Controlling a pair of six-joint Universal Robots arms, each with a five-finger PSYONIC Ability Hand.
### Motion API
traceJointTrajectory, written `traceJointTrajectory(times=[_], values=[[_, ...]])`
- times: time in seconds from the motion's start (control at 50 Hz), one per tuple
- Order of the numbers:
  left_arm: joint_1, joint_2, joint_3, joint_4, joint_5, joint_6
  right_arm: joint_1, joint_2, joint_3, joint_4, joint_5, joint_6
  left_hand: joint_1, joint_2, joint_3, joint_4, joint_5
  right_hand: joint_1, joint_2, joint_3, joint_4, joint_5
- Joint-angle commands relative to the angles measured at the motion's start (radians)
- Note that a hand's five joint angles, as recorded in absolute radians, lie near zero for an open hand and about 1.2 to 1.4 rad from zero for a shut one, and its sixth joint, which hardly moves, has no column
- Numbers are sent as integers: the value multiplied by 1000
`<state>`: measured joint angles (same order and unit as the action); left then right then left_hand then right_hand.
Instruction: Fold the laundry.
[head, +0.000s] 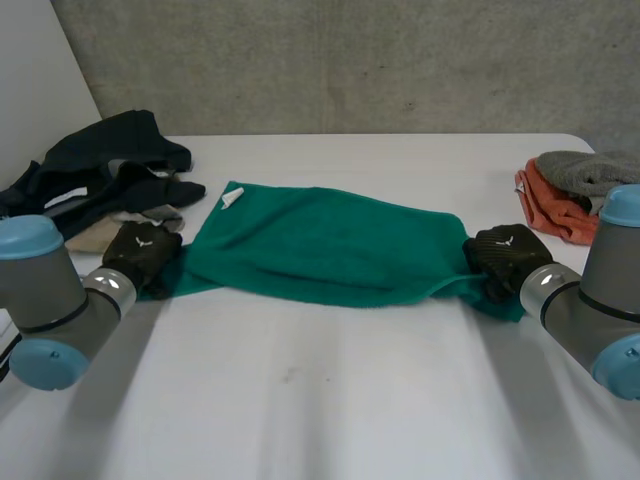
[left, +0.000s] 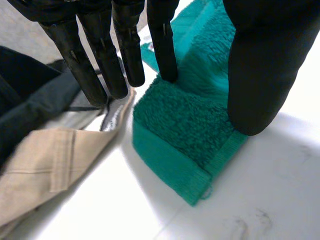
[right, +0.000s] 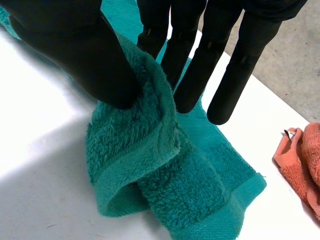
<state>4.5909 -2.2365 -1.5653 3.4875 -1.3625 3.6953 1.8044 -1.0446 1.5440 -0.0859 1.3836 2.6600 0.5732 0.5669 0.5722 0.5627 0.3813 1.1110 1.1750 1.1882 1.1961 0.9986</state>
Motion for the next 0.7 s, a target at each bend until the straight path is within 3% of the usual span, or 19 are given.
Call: traceJointTrajectory(times=[0.02,0.08,0.18,0.46,0.54,0.7], values=[[-1,-55,79,-54,-1,0,-5,0,-2,0,0,0,63,69,64,74,80,285,221,208,200,223],[-1,-69,100,-54,-3,9,-5,0,-2,0,0,0,148,154,149,158,165,285,221,208,200,223],[0,-72,114,-41,-3,51,-7,0,-2,0,0,0,822,828,823,832,839,285,221,208,200,223],[-43,-49,110,-36,2,52,0,0,1,0,0,0,823,829,824,834,840,285,221,208,200,223],[-41,-49,107,-36,0,57,0,0,1,0,0,0,211,218,212,222,229,285,221,208,200,223],[-35,-60,114,-36,0,57,0,0,1,0,0,0,219,225,220,229,236,285,221,208,200,223]])
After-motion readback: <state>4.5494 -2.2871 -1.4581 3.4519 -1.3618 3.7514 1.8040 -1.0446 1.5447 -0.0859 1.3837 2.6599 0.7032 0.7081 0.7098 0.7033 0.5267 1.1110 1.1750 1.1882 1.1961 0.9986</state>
